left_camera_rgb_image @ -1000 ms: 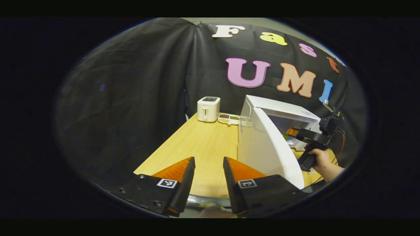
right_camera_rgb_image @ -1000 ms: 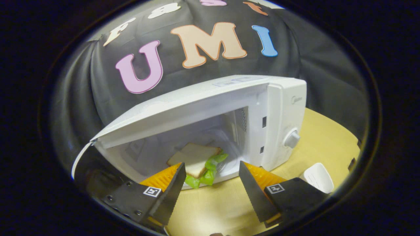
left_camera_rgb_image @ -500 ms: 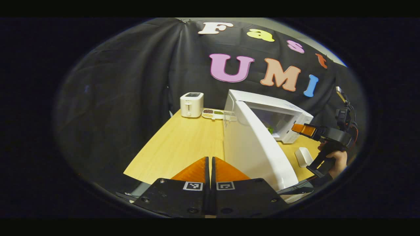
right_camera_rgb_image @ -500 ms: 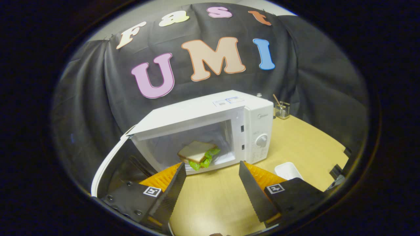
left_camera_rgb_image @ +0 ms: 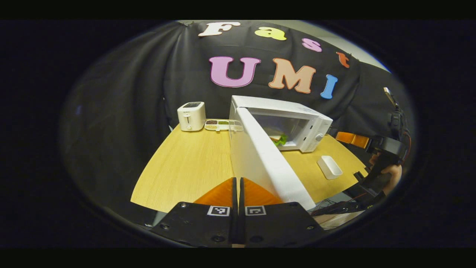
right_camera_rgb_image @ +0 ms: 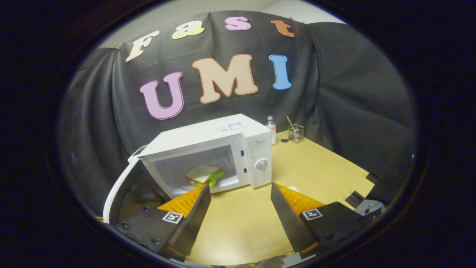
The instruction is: Open the microwave oven with the left hand, put the food in, and close the microwave oven.
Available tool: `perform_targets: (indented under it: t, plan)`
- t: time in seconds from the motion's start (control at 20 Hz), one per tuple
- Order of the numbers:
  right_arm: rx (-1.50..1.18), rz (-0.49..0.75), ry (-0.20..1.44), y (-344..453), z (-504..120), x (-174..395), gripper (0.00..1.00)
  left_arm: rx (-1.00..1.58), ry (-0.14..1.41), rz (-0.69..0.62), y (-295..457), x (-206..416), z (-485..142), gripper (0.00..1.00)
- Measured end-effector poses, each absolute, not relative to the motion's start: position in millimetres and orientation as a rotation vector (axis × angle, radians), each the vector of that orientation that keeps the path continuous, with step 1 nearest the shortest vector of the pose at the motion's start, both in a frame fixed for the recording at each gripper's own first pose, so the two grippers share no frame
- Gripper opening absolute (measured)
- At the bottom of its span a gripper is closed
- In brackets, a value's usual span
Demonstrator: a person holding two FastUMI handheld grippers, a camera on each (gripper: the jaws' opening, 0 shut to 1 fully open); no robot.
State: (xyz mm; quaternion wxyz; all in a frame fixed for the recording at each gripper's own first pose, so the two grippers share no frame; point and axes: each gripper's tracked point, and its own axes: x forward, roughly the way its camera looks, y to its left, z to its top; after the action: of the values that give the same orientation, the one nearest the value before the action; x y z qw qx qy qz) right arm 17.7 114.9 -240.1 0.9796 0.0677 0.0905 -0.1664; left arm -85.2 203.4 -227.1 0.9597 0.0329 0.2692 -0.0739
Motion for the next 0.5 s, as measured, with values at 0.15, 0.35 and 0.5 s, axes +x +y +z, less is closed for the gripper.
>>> perform_targets:
  t: [0.15,0.35,0.5]
  plan:
    - [0.142,-0.332,0.208,95,-242,12,1.00,0.071,0.549,-0.131,190,-84,-228,0.03]
    - [0.140,-0.302,0.237,65,-242,13,1.00,0.048,0.532,-0.110,153,-74,-224,0.01]
    - [0.140,-0.277,0.248,41,-240,17,0.92,0.042,0.495,-0.081,125,-64,-220,0.01]
